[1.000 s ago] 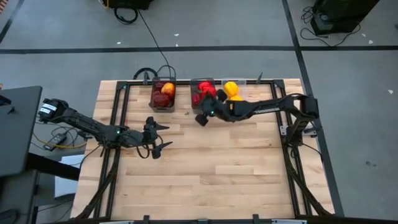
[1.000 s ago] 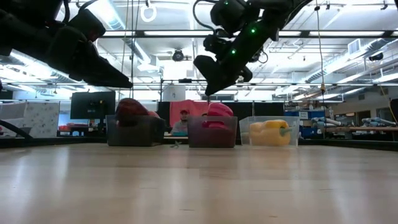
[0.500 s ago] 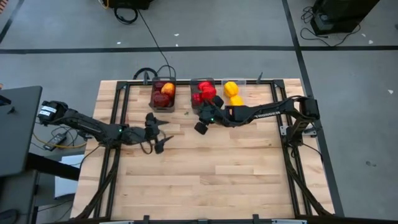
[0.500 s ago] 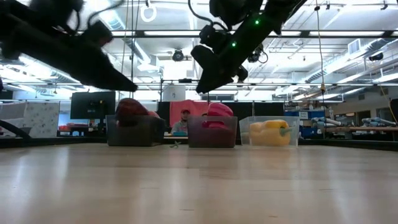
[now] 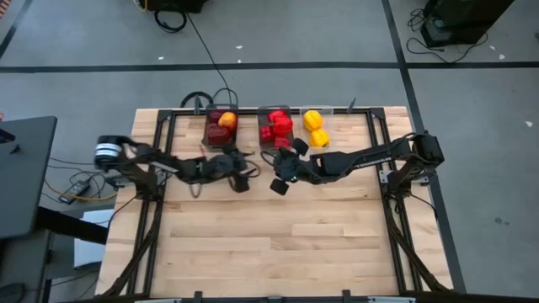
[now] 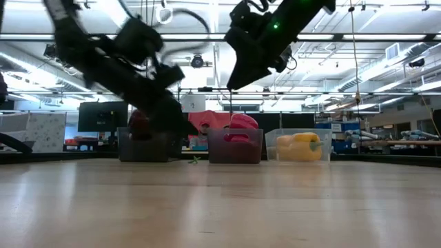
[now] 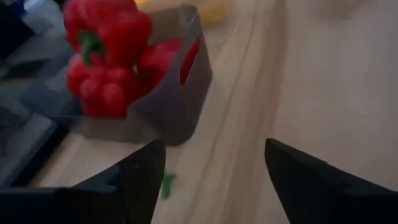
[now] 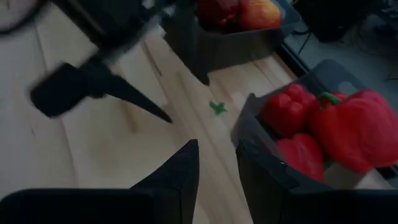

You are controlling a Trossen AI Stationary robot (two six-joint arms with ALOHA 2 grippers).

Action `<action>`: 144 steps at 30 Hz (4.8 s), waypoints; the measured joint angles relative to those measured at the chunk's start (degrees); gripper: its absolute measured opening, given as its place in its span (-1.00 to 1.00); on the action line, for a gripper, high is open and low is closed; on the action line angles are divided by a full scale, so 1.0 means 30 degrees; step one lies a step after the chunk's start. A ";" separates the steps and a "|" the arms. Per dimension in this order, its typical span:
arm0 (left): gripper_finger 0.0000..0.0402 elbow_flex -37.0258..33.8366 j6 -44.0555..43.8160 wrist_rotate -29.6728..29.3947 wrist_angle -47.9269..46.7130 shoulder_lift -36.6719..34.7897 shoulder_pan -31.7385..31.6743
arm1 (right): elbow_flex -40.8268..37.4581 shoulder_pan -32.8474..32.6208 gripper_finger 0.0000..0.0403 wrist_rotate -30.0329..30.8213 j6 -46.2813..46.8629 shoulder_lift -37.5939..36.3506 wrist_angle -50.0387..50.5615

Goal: Sort produce into baskets
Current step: Put the green leaf of the red bell pepper into the right black bin, then return to Home Position

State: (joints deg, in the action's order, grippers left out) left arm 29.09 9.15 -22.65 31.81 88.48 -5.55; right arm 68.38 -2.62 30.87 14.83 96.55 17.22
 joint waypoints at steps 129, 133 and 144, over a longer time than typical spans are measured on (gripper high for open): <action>-0.51 0.1118 -0.4064 0.7527 -1.2608 -1.6052 -0.1900 | -1.2287 -0.1417 -0.97 -0.4925 -0.1171 -1.3808 -1.0118; -0.60 -0.0692 -0.4700 0.7512 -1.2468 -1.9172 -0.1883 | -1.4161 -0.1312 -0.98 -0.6441 -0.1170 -1.5894 -1.2336; -0.85 -0.2318 -0.4793 0.6672 -1.3047 -2.2405 -0.1891 | -1.6716 -0.1308 -0.99 -0.6010 -0.0460 -1.8289 -1.2720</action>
State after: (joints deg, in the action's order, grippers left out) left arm 22.13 -5.23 -2.64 -7.33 21.26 -11.22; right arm 18.23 -6.55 12.84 13.45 41.68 -20.94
